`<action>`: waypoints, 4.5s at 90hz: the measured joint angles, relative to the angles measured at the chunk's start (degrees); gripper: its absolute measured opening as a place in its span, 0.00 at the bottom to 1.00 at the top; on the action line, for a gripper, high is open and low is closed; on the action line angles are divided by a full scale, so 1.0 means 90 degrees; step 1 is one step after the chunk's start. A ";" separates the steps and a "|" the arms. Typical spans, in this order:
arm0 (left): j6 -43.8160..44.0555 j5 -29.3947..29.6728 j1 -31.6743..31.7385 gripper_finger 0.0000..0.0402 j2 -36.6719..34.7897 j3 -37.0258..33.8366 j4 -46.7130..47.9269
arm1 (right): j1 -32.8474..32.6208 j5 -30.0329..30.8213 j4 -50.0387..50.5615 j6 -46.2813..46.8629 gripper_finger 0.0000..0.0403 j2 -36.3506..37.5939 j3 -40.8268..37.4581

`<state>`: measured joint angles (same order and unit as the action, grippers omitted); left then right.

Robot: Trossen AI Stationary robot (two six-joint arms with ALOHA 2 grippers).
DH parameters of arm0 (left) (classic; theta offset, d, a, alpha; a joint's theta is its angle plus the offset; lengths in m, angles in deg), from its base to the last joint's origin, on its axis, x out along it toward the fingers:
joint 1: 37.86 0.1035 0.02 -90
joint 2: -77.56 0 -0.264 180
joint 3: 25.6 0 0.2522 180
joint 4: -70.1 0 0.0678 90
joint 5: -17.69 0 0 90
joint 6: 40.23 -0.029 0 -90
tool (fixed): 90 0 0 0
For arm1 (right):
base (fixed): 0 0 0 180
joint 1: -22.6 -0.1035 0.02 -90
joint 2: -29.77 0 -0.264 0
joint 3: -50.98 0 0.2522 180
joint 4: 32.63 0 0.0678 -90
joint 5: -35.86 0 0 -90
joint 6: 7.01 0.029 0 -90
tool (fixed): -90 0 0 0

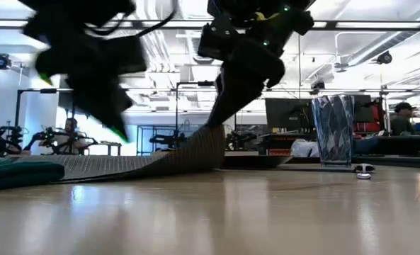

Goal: Set table place
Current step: Move the gray place mat to the center of the table

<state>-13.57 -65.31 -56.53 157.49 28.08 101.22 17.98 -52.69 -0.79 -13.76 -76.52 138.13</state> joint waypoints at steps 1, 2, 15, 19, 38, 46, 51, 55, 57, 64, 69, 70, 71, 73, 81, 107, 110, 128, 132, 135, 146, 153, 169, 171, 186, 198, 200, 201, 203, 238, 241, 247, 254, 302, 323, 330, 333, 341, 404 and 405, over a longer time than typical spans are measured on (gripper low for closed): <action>0.0081 0.0001 -0.0057 0.00 -0.0010 -0.0019 0.0009 | 0.0003 0.0000 -0.0043 -0.0028 0.36 -0.0012 -0.0001; 0.0167 0.0003 -0.0118 0.00 -0.0015 -0.0041 0.0015 | 0.0006 0.0000 -0.0077 -0.0036 0.36 -0.0025 -0.0001; 0.0936 0.0075 -0.0739 0.00 0.0087 -0.0302 0.0025 | 0.0032 -0.0027 -0.0007 0.0008 0.35 -0.0075 -0.0016; 0.1091 0.0142 -0.0797 0.00 0.0122 -0.0322 -0.0123 | 0.0027 -0.0052 0.0103 0.0114 0.34 -0.0068 0.0006; 0.1324 0.0236 -0.0866 0.00 0.0329 -0.0408 -0.0060 | -0.0067 -0.0264 0.2113 0.0532 0.30 0.0097 0.0531; 0.1224 0.0308 -0.0858 0.00 0.0329 -0.0410 -0.0077 | -0.0080 -0.0490 0.3097 0.0816 0.28 0.0209 0.0835; 0.1117 0.0326 -0.0854 0.00 0.0283 -0.0376 -0.0032 | -0.0082 -0.0543 0.3247 0.0853 0.27 0.0262 0.0930; 0.1069 0.0330 -0.0854 0.00 0.0270 -0.0324 -0.0050 | -0.0082 -0.0544 0.3159 0.0850 0.26 0.0297 0.0943; 0.1043 0.0331 -0.0854 0.00 0.0249 -0.0301 -0.0047 | -0.0082 -0.0543 0.3050 0.0833 0.26 0.0300 0.0943; 0.0960 0.0337 -0.0854 0.00 0.0189 -0.0159 -0.0033 | -0.0067 -0.0487 0.2052 0.0594 0.25 0.0309 0.0850; 0.0868 0.0365 -0.0859 0.00 0.0186 -0.0027 -0.0115 | -0.0053 -0.0477 0.1197 0.0307 0.24 0.0238 0.0703; 0.0857 0.0372 -0.0862 0.00 0.0186 -0.0009 -0.0114 | -0.0047 -0.0477 0.1021 0.0251 0.24 0.0214 0.0673; 0.0841 0.0378 -0.0863 0.00 0.0186 0.0009 -0.0112 | -0.0043 -0.0479 0.0841 0.0194 0.23 0.0189 0.0643; 0.0790 0.0390 -0.0864 0.00 0.0184 0.0039 -0.0115 | -0.0036 -0.0479 0.0451 0.0082 0.23 0.0129 0.0588; 0.0612 0.0393 -0.0871 0.00 0.0262 0.0071 -0.0599 | 0.0001 -0.0477 -0.0651 -0.0185 0.22 -0.0226 0.0471; 0.0914 0.0044 -0.1080 0.00 0.0921 0.0039 -0.0643 | 0.0226 -0.0425 0.0073 0.0015 0.14 -0.1132 0.0455; 0.0969 0.0042 -0.1080 0.00 0.0961 0.0039 -0.0591 | 0.0225 -0.0426 0.0197 0.0103 0.13 -0.1161 0.0455; 0.1230 0.0049 -0.1082 0.00 0.1048 0.0055 -0.0237 | 0.0142 -0.0473 0.1049 0.0454 0.07 -0.1148 0.0470; 0.1320 0.0063 -0.1084 0.00 0.1040 0.0055 -0.0152 | 0.0116 -0.0483 0.1232 0.0550 0.06 -0.1134 0.0472; 0.1365 0.0065 -0.1084 0.00 0.1009 0.0050 -0.0062 | 0.0090 -0.0474 0.1367 0.0633 0.06 -0.1126 0.0472; 0.1457 0.0066 -0.1115 0.00 0.0985 0.0042 0.0126 | -0.0054 -0.0457 0.1709 0.0924 0.05 -0.1115 0.0445; 0.1481 0.0059 -0.1123 0.00 0.0985 0.0037 0.0136 | -0.0174 -0.0440 0.1861 0.1135 0.05 -0.1106 0.0428; 0.1743 0.0036 -0.1200 0.00 0.0952 0.0039 0.0426 | -0.0497 -0.0485 0.2181 0.1330 0.05 -0.1093 0.0400; 0.1787 0.0036 -0.1215 0.00 0.0941 0.0037 0.0462 | -0.0531 -0.0491 0.2192 0.1376 0.05 -0.1085 0.0399; 0.2047 -0.0024 -0.1338 0.00 0.0757 0.0013 0.0782 | -0.0727 -0.0472 0.2191 0.1485 0.05 -0.1047 0.0392; 0.2218 -0.0097 -0.1426 0.00 0.0616 0.0008 0.1195 | -0.0762 -0.0498 0.2168 0.1489 0.05 -0.1027 0.0384; 0.2246 -0.0104 -0.1436 0.00 0.0603 0.0008 0.1262 | -0.0762 -0.0499 0.2162 0.1487 0.05 -0.1026 0.0382; 0.2257 -0.0105 -0.1440 0.00 0.0597 0.0008 0.1287 | -0.0762 -0.0500 0.2159 0.1487 0.05 -0.1025 0.0382; 0.2274 -0.0105 -0.1451 0.00 0.0587 0.0008 0.1330 | -0.0762 -0.0500 0.2150 0.1484 0.05 -0.1025 0.0382; 0.2633 -0.0039 -0.1749 0.00 0.0510 0.0015 0.2166 | -0.0764 -0.0503 0.1975 0.1470 0.05 -0.1020 0.0380; 0.2673 -0.0037 -0.1775 0.00 0.0473 0.0009 0.2181 | -0.0764 -0.0503 0.1972 0.1470 0.05 -0.1020 0.0380; 0.2772 -0.0096 -0.1822 0.00 0.0351 -0.0009 0.2315 | -0.0764 -0.0501 0.1968 0.1470 0.05 -0.1009 0.0378; 0.2866 -0.0132 -0.1869 0.00 0.0162 0.0005 0.2452 | -0.0764 -0.0503 0.1936 0.1470 0.05 -0.0996 0.0373; 0.2126 0.0831 -0.1866 0.15 0.0049 0.0022 0.2116 | -0.0767 -0.0520 0.1636 0.1341 0.05 -0.1010 0.0421; 0.1576 0.1311 -0.1821 0.39 0.0532 -0.0003 0.2191 | -0.0767 -0.0520 0.1405 0.1417 0.05 -0.1015 0.0354; 0.1628 0.1419 -0.1794 0.44 0.0552 0.0002 0.2215 | -0.0767 -0.0519 0.1371 0.1417 0.05 -0.1008 0.0318; 0.1640 0.1481 -0.1788 0.45 0.0555 0.0002 0.2232 | -0.0771 -0.0522 0.1360 0.1417 0.05 -0.1005 0.0306; 0.1660 0.1784 -0.1773 0.46 0.0555 0.0001 0.2214 | -0.0791 -0.0504 0.1346 0.1418 0.05 -0.1000 0.0285; 0.1623 0.2339 -0.1714 0.03 0.0887 0.0134 0.1999 | -0.0959 -0.0552 0.1205 0.1182 0.05 -0.0957 0.0340; 0.1639 0.2331 -0.1715 0.02 0.0881 0.0147 0.1995 | -0.0959 -0.0554 0.1208 0.1183 0.05 -0.0945 0.0343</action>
<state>1.18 -44.32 -71.96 165.41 29.40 119.17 9.35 -57.67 10.09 -3.11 -85.02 141.22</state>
